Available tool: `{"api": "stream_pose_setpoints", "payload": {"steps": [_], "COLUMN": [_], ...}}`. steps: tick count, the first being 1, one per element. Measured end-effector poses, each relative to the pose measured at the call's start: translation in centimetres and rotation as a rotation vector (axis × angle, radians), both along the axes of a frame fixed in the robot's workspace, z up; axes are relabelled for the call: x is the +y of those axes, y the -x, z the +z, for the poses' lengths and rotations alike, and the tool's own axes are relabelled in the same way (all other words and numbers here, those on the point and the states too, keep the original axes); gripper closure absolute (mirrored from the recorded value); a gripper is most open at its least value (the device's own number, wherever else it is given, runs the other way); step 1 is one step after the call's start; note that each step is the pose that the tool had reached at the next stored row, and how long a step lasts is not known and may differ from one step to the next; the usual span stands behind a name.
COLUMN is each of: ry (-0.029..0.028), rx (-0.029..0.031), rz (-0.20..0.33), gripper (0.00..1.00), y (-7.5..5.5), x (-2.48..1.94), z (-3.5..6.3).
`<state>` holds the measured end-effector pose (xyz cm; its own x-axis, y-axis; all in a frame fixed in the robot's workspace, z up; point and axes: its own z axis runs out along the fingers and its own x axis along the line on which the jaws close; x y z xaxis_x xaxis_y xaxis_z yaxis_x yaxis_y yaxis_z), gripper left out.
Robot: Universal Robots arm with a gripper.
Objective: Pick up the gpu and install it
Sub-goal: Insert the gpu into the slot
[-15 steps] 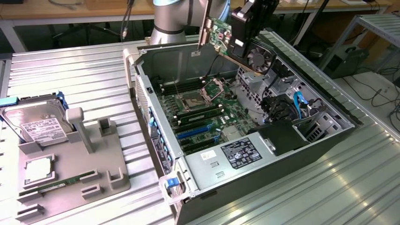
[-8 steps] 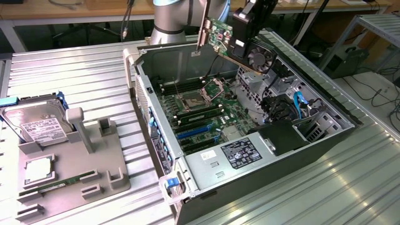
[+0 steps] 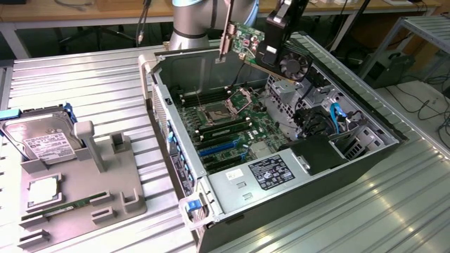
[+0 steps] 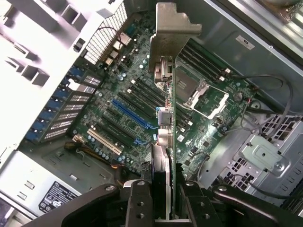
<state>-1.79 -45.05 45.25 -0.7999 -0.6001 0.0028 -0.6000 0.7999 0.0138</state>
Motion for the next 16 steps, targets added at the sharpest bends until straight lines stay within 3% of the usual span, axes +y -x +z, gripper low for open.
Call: {"api": "stream_pose_setpoints", "payload": {"steps": [16], "ry": [0.0001], "rx": [0.0000], "rz": [0.166], "gripper": [0.72], "y": [0.00], "x": [-0.04], "z": [-0.01]}}
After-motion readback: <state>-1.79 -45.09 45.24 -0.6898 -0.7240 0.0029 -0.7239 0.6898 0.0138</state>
